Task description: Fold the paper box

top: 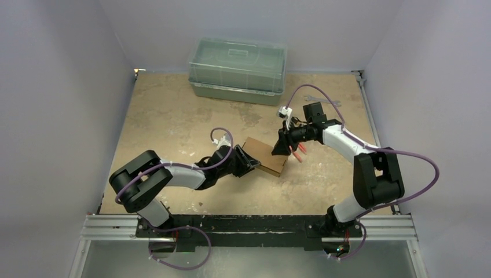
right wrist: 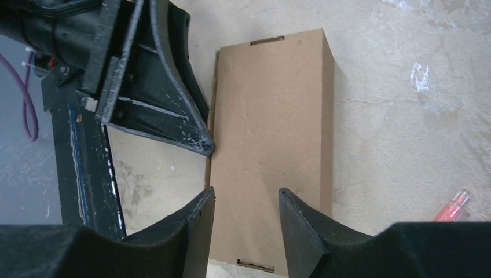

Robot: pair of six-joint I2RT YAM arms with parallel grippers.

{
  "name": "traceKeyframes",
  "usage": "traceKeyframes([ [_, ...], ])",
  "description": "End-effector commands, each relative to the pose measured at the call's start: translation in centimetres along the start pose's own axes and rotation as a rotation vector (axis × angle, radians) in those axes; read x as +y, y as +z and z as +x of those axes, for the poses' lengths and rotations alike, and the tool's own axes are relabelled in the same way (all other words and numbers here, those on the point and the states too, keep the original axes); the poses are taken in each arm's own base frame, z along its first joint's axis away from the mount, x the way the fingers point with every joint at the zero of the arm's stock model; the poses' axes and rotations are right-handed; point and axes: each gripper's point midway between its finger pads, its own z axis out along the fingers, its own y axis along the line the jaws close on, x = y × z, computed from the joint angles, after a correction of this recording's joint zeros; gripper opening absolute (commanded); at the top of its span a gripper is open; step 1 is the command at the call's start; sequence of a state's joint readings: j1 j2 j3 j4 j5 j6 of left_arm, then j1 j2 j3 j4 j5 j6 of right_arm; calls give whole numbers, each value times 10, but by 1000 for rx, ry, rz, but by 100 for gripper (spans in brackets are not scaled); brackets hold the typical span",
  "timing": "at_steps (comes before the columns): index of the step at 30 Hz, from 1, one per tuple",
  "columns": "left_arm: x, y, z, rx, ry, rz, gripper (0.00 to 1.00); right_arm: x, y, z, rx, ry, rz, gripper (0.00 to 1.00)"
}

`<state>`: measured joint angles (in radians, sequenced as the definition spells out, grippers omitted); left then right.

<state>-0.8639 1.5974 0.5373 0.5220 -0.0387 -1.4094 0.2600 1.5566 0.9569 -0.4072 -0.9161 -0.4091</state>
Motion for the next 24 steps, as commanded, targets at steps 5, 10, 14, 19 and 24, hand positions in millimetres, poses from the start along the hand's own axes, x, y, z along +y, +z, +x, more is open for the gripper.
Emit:
traceKeyframes([
  [5, -5, -9, -18, -58, -42, 51, 35, 15, -9, -20, -50, -87, -5, 59],
  [10, -7, -11, -25, -64, -32, 71, 34, -11, -7, -22, -51, -29, 99, 97],
  [14, -10, -12, -26, -51, -13, 96, 34, -21, 3, -10, -30, 39, 95, 99],
  [19, -23, -13, -23, -27, 8, 158, 36, -28, 10, -5, -29, 101, 103, 99],
  [24, -17, -6, -24, -22, 8, 131, 38, -35, 13, 1, -15, 127, 128, 82],
])
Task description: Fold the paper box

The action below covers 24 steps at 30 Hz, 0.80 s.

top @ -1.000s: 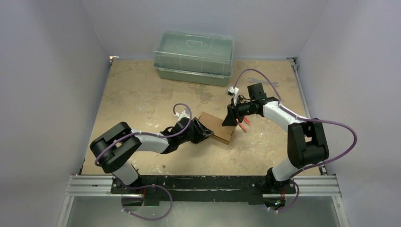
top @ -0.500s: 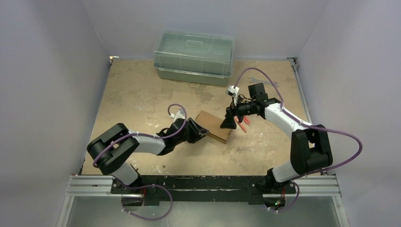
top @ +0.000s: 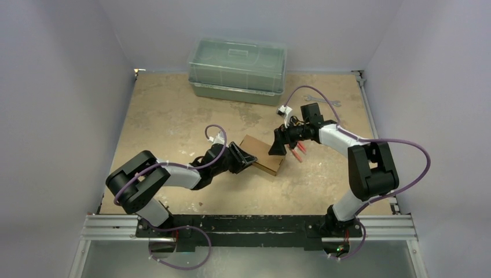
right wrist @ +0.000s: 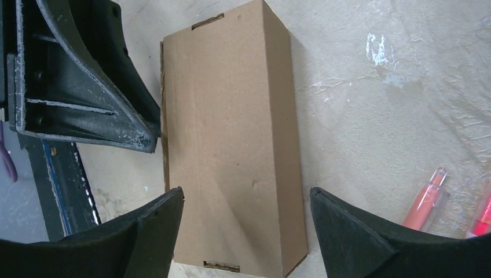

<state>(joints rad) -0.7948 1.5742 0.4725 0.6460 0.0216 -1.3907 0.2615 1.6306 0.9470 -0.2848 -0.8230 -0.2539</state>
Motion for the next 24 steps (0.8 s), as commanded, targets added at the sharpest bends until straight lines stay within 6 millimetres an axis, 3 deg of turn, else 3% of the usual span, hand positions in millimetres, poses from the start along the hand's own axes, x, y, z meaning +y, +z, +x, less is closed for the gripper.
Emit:
traceKeyframes([
  [1, -11, 5, -5, -4, 16, 43, 37, -6, -1, -6, -23, 1, 36, 76],
  [6, 0, 10, -7, -5, -3, 19, 33, -5, -1, -2, -8, 1, 32, 64],
  [14, 0, 16, -10, 1, -5, 42, 26, 12, -5, -7, -17, -38, -42, 47],
  [24, -1, 34, -26, -4, 11, 48, 22, 31, -19, -24, -68, -120, -65, 42],
])
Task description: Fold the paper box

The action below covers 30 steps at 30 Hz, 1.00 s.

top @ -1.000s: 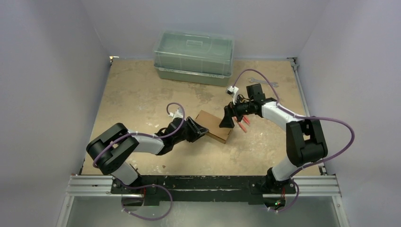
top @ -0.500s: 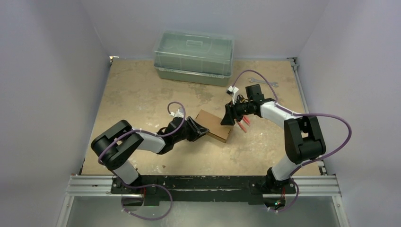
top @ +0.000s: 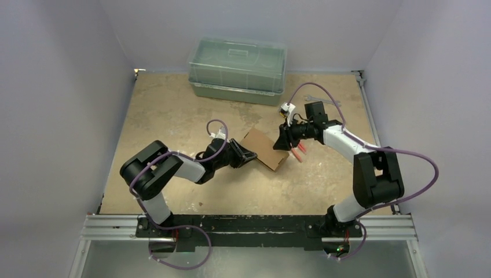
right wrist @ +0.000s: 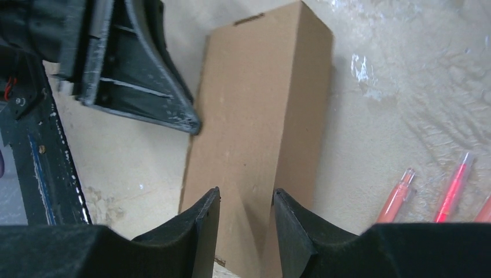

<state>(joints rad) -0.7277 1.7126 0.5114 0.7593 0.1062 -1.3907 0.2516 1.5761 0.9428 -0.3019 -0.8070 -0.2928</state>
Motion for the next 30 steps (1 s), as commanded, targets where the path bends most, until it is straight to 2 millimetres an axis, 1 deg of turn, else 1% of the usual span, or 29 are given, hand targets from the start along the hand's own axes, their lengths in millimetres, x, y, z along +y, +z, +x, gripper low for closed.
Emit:
traceKeyframes([
  [1, -9, 15, -14, -20, 42, 29, 22, 31, -8, -19, -51, -72, -90, 42],
  [5, -11, 24, -22, -23, 54, 31, 22, 36, -10, -24, -57, -126, -59, 41],
  [7, -9, 26, -27, -28, 59, 26, 22, 43, -6, -21, -41, -160, -42, 41],
  [8, -7, 27, -29, -29, 61, 21, 22, 49, -2, -20, -30, -187, -44, 41],
  [11, 1, 27, -35, -32, 63, -2, 22, 62, 7, -18, -7, -250, -42, 41],
  [17, 18, 15, -43, -43, 64, -50, 25, 89, 24, -11, 46, -337, -103, 41],
  [20, 24, 4, -48, -55, 79, -77, 27, 105, 19, -13, 52, -381, -181, 42],
  [22, 24, -5, -51, -69, 99, -88, 28, 124, 8, -18, 31, -431, -268, 44],
  [23, 22, -10, -53, -75, 112, -87, 29, 133, 2, -20, 17, -451, -308, 45],
  [24, 19, -16, -55, -82, 132, -83, 30, 136, -5, -23, 8, -477, -319, 46],
  [26, 6, -26, -57, -90, 196, -56, 35, 136, -18, -30, -35, -492, -318, 49],
  [28, -13, -36, -58, -94, 267, -8, 40, 124, -30, -38, -93, -460, -276, 50],
  [29, -23, -41, -58, -98, 299, 21, 43, 114, -34, -44, -125, -427, -236, 50],
  [30, -33, -46, -58, -101, 324, 50, 46, 101, -36, -45, -145, -370, -184, 50],
])
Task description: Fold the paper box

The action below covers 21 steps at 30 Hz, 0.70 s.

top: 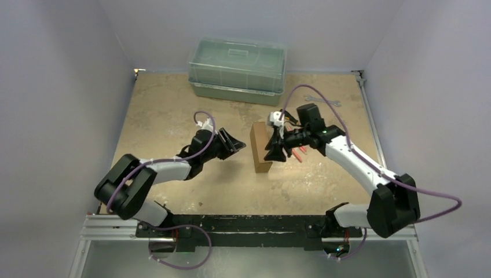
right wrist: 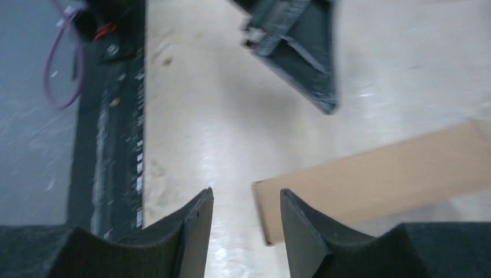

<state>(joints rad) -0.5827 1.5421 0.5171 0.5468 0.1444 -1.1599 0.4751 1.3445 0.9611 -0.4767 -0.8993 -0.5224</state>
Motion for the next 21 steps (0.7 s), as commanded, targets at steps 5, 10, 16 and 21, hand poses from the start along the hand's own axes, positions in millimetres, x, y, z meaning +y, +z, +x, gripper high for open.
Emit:
traceKeyframes([
  [5, -70, -25, -7, -16, 298, 104, 51, -85, -47, 1, -139, 204, 444, 40],
  [10, -85, -14, 5, -14, 392, -4, 48, -108, -44, 30, -74, 285, 546, 24],
  [16, -80, 4, 7, 0, 396, -65, 39, -119, -35, 47, -28, 333, 552, 14],
  [21, -67, -7, -4, -58, 391, -120, 38, -124, -19, 45, 28, 330, 524, 12],
])
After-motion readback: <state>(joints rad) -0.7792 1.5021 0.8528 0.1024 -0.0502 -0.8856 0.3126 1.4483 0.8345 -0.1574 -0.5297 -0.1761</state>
